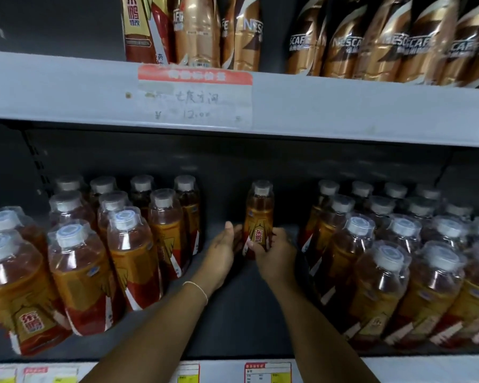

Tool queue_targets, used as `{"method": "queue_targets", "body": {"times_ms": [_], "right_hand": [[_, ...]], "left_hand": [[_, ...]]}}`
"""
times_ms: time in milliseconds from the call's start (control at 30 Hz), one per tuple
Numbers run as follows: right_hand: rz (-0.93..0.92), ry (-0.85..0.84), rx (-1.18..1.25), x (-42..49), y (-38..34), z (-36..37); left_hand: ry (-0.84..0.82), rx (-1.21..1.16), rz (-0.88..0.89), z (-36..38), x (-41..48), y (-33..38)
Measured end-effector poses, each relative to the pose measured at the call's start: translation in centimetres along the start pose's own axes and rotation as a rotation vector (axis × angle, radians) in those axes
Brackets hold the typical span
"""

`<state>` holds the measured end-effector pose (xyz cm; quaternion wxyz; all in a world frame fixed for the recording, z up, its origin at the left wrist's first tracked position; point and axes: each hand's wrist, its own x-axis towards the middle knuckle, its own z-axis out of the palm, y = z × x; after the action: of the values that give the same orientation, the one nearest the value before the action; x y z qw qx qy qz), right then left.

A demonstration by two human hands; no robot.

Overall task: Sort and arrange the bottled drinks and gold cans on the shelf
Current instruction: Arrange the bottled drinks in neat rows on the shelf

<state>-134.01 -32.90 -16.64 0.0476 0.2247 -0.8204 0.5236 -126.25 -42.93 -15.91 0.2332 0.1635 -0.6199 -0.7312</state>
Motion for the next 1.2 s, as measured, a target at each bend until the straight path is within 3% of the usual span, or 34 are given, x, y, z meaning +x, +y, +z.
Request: {"method": "queue_targets", "body": {"times_ms": [467,700,1000,1100,1200], "right_hand": [[-0.007,0.031,-0.089,1.0,0.1,1.0],[-0.063,0.033,-0.059,0.7,0.3,0.8],[-0.041,0.079,-0.014,0.3,-0.1,0.4],[-0.223,0.145,-0.068,-0.7,-1.6,0.6],[-0.43,0.031,-0.027,-2.2,-4.2,2.0]], "left_hand": [[-0.026,0.148,0.139,-0.6,-1.3,-0.6],[0.086,0.659,0.465,-0.6,-2.8,0.4],[0.185,0.728,0.415,-4.3,-7.0,3.0],[0.236,0.733,0.386,-5.6,-8.7,3.8],[0.203,0.869,0.302,-6.6,-10.3,4.3]]}}
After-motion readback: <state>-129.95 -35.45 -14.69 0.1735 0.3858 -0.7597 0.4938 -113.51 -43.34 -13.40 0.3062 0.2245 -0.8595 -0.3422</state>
